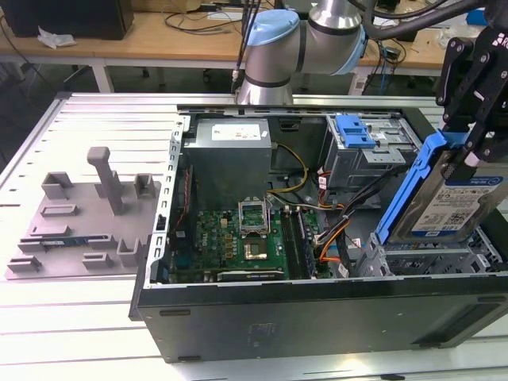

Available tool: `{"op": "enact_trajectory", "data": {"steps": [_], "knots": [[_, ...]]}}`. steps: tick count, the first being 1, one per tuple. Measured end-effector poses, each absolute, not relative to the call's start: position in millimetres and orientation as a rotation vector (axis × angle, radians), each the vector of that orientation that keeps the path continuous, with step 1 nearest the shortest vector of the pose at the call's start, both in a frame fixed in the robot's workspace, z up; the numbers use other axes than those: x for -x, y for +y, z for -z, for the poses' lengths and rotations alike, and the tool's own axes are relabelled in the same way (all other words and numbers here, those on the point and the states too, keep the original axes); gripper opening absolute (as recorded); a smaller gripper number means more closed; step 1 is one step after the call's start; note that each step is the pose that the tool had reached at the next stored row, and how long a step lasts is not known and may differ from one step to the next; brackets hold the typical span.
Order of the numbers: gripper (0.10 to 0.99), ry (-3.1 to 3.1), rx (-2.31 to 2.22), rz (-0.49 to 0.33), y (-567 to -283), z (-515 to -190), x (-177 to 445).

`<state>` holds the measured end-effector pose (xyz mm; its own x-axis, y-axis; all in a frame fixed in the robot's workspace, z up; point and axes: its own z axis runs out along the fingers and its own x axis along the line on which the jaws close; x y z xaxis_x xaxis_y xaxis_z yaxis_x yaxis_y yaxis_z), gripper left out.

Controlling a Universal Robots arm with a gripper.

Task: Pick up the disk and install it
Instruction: 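Insert the disk into the insertion slot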

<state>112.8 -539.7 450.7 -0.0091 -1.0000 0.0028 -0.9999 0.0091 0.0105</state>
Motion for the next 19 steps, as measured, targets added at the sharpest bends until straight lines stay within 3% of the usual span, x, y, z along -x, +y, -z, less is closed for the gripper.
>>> {"op": "enact_trajectory", "data": {"steps": [19], "knots": [[0.369, -2.227, -2.202, 0.009, -540, -434, -114]]}}
